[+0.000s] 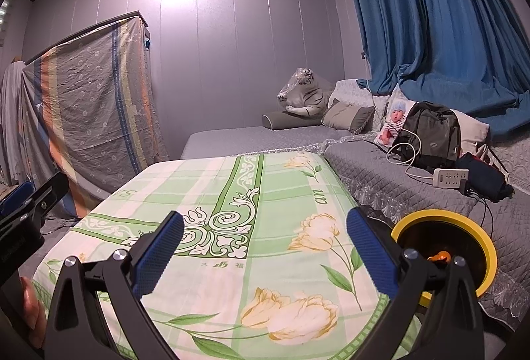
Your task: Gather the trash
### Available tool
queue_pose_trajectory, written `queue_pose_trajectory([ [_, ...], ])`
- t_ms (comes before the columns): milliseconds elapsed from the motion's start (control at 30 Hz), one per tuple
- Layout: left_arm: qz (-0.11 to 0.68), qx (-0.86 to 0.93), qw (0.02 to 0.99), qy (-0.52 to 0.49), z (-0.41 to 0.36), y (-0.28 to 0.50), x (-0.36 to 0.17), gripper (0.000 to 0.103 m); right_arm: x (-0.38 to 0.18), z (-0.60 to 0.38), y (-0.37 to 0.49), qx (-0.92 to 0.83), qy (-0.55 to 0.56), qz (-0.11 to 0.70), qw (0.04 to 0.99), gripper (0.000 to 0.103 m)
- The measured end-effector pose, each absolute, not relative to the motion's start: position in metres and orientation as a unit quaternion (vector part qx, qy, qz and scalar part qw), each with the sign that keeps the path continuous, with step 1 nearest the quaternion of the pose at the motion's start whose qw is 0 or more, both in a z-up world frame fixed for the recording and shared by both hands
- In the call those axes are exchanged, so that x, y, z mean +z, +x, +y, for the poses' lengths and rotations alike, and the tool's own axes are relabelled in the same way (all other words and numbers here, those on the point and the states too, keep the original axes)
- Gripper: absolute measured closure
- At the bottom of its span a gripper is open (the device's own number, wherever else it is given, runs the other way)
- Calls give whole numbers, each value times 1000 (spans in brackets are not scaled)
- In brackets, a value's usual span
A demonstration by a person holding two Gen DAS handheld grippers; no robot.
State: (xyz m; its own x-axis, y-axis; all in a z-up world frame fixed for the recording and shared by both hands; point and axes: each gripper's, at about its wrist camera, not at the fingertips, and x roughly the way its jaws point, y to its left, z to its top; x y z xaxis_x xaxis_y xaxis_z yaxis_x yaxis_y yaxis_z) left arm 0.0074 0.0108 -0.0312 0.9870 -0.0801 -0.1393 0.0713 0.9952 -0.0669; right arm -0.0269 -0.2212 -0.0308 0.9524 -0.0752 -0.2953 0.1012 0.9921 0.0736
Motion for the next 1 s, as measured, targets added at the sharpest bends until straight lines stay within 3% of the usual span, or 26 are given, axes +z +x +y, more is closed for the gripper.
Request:
queue_pose_trajectory([
  [1000, 86, -40, 995, -32, 9, 13, -36, 8, -37, -222, -21, -43, 53, 160, 985, 8],
])
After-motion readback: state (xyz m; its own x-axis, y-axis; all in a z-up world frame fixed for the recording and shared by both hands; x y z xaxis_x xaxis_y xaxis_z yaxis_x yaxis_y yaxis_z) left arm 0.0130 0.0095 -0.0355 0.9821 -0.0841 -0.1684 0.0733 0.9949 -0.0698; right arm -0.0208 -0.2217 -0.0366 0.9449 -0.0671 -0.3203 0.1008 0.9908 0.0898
